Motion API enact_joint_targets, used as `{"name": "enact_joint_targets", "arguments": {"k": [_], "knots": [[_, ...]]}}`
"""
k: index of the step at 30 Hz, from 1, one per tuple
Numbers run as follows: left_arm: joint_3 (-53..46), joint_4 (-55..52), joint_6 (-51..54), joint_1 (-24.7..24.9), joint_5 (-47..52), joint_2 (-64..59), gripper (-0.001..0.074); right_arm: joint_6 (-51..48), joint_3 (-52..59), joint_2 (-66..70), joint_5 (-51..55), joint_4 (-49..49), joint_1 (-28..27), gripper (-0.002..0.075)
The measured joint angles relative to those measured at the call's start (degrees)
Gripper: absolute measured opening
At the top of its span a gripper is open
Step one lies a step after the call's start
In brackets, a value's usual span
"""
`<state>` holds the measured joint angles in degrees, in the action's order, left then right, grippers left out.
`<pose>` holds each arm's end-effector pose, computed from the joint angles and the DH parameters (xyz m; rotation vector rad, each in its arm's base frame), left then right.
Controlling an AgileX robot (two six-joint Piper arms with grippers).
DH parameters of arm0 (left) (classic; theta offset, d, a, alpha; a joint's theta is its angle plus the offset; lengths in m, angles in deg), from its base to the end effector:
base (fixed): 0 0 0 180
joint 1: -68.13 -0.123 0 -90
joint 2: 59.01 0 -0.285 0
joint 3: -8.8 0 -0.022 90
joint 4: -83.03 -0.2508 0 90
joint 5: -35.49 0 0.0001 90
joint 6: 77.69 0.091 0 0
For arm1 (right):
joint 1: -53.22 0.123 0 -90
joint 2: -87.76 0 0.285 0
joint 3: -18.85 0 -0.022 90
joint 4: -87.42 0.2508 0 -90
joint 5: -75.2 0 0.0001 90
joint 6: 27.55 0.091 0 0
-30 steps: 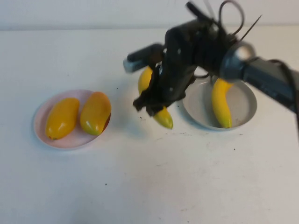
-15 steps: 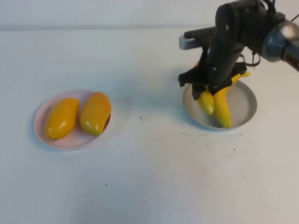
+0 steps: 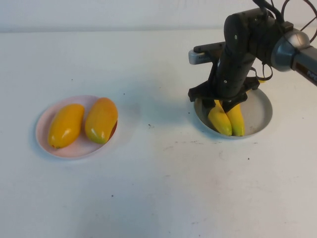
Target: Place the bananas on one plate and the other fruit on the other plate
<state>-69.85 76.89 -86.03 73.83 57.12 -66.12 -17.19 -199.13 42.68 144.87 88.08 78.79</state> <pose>0.0526 -0.0016 0.1717 0.0230 1.8724 -0.0633 0.4270 0.2054 0.2278 -0.3825 2.8951 0.1214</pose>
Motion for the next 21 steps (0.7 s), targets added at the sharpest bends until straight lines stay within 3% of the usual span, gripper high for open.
{"name": "enact_joint_targets", "arguments": {"k": [6, 9, 15, 21], "knots": [[0.0, 0.0, 0.0, 0.0, 0.0, 0.0, -0.0004, 0.0, 0.2, -3.7, 0.7, -0.1, 0.8, 0.0365], [0.0, 0.0, 0.0, 0.0, 0.0, 0.0, -0.0004, -0.1, 2.4, -9.3, 0.8, -0.2, 2.4, 0.0292], [0.0, 0.0, 0.0, 0.0, 0.0, 0.0, -0.0004, -2.7, 15.6, -23.9, 0.9, 0.0, 5.7, 0.0053], [0.0, 0.0, 0.0, 0.0, 0.0, 0.0, -0.0004, -2.7, 31.1, -38.2, 1.1, -0.1, 5.8, -0.0008]]}}
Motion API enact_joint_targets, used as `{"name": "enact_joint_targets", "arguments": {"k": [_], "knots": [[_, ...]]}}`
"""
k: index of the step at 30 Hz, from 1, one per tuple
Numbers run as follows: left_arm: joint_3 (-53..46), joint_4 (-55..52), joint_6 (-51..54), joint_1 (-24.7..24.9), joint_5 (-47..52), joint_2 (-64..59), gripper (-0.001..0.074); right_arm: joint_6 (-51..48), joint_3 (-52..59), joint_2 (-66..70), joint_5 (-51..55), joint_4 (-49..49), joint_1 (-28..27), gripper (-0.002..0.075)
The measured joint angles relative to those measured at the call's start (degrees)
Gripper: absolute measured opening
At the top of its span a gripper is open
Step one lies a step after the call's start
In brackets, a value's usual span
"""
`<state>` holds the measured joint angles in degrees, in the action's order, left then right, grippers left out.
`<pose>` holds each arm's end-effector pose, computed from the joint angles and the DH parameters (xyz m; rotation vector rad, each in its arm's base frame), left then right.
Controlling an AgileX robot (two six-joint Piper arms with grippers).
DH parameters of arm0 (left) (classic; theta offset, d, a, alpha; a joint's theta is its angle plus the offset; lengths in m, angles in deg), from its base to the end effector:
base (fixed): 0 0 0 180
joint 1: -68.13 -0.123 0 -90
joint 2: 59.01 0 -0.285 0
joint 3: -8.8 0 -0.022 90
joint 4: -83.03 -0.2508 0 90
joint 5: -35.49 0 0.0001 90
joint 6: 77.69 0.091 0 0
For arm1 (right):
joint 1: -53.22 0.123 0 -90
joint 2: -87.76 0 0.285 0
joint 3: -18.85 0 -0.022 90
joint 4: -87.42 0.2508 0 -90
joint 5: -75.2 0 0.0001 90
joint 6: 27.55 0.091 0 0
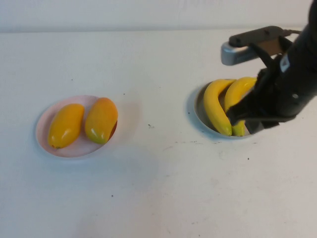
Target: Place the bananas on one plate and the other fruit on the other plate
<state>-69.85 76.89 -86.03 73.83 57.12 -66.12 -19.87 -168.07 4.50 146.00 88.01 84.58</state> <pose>0.0526 -0.0016 0.1717 0.0230 1.8724 -0.0633 0.2679 0.1643 0.3429 -0.5764 2.7615 0.1746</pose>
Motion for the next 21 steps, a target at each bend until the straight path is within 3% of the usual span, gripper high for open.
{"name": "enact_joint_targets", "arguments": {"k": [11, 21], "knots": [[0.0, 0.0, 0.0, 0.0, 0.0, 0.0, -0.0004, -0.1, 24.4, -29.0, -1.8, 0.6, 0.0, -0.0015], [0.0, 0.0, 0.0, 0.0, 0.0, 0.0, -0.0004, -0.4, 34.0, -43.8, -3.4, 2.3, 0.0, -0.0015]]}}
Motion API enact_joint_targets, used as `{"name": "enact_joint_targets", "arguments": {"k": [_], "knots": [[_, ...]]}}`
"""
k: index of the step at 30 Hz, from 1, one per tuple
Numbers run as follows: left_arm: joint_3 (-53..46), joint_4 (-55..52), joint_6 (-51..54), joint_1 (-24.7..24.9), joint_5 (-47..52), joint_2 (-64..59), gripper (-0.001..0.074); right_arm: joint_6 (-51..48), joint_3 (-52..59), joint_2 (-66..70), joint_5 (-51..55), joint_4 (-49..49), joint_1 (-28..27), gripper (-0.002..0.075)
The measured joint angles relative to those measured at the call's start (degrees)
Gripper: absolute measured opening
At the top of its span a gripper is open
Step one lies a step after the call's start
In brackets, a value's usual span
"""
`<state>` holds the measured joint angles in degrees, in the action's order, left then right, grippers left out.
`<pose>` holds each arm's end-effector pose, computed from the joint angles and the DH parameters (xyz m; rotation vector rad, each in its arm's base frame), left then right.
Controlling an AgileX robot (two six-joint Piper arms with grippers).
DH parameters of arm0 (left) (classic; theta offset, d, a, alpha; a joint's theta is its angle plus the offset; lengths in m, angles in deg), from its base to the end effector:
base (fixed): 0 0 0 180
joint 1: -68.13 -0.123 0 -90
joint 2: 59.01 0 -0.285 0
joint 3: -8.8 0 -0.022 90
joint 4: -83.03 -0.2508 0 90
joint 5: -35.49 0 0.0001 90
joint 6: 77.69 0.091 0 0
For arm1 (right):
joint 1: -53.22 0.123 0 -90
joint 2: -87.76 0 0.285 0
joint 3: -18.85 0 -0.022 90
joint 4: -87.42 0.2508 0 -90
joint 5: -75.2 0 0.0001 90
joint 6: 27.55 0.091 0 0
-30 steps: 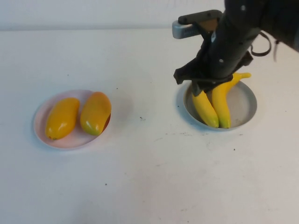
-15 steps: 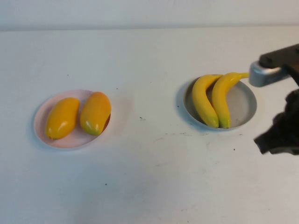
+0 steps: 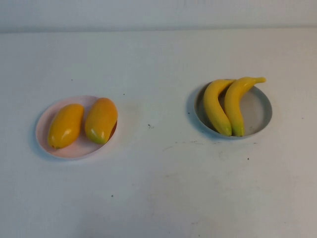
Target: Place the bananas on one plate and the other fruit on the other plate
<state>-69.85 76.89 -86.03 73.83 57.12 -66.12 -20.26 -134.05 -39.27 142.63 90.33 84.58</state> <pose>0.0526 -0.0016 0.1717 0.0230 1.8724 -0.0633 0.1006 0.0663 0.3387 -0.5358 2.5498 0.3160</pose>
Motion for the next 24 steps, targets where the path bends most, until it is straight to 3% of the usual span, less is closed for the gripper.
{"name": "enact_joint_targets", "arguments": {"k": [8, 15, 24], "knots": [[0.0, 0.0, 0.0, 0.0, 0.0, 0.0, -0.0004, -0.1, 14.9, -2.6, -21.9, -0.3, -2.2, -0.0015], [0.0, 0.0, 0.0, 0.0, 0.0, 0.0, -0.0004, 0.0, 31.8, -12.7, -44.5, 1.4, -15.8, -0.0015], [0.0, 0.0, 0.0, 0.0, 0.0, 0.0, -0.0004, 0.0, 47.8, -33.5, -57.6, 2.9, -27.7, -0.0015]]}}
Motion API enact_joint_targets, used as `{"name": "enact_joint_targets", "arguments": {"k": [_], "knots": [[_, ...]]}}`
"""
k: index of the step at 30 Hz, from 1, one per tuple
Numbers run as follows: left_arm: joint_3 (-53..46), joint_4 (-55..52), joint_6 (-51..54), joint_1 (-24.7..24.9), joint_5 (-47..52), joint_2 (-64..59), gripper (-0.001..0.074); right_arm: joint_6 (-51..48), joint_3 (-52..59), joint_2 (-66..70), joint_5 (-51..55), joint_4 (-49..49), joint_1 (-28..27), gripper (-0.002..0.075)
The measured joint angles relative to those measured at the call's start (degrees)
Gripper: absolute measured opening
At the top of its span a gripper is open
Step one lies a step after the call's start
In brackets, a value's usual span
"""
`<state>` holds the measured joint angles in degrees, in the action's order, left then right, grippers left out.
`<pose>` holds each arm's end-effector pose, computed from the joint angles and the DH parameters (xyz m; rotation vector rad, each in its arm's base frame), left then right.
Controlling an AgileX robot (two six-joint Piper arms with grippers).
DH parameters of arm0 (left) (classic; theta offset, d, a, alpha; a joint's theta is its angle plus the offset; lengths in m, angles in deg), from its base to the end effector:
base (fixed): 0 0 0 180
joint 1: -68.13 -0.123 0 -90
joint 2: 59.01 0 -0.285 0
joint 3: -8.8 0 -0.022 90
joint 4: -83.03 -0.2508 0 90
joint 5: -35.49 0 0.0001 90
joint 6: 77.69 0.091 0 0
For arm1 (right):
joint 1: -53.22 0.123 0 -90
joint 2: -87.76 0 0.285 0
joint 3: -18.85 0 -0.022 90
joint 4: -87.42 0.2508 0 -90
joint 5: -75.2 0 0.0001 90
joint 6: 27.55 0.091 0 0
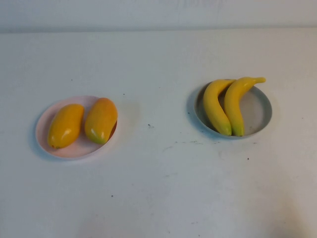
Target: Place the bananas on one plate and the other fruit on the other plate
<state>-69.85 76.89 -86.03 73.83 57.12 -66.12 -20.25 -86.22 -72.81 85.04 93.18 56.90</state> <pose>0.0526 -0.0016 0.1717 0.0230 1.8724 -0.0633 0.0709 0.0061 0.1983 0.1356 1.8183 0.2212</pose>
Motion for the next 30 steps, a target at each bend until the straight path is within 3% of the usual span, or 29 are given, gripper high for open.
{"name": "enact_joint_targets", "arguments": {"k": [8, 21, 30], "knots": [[0.0, 0.0, 0.0, 0.0, 0.0, 0.0, -0.0004, 0.0, 3.7, -11.8, -0.1, -0.1, -0.9, -0.0015], [0.0, 0.0, 0.0, 0.0, 0.0, 0.0, -0.0004, -0.7, 3.7, -12.0, 9.4, -7.0, -0.9, -0.0015], [0.0, 0.0, 0.0, 0.0, 0.0, 0.0, -0.0004, -1.5, 3.7, -12.0, 9.8, -7.4, -0.9, -0.0015]]}}
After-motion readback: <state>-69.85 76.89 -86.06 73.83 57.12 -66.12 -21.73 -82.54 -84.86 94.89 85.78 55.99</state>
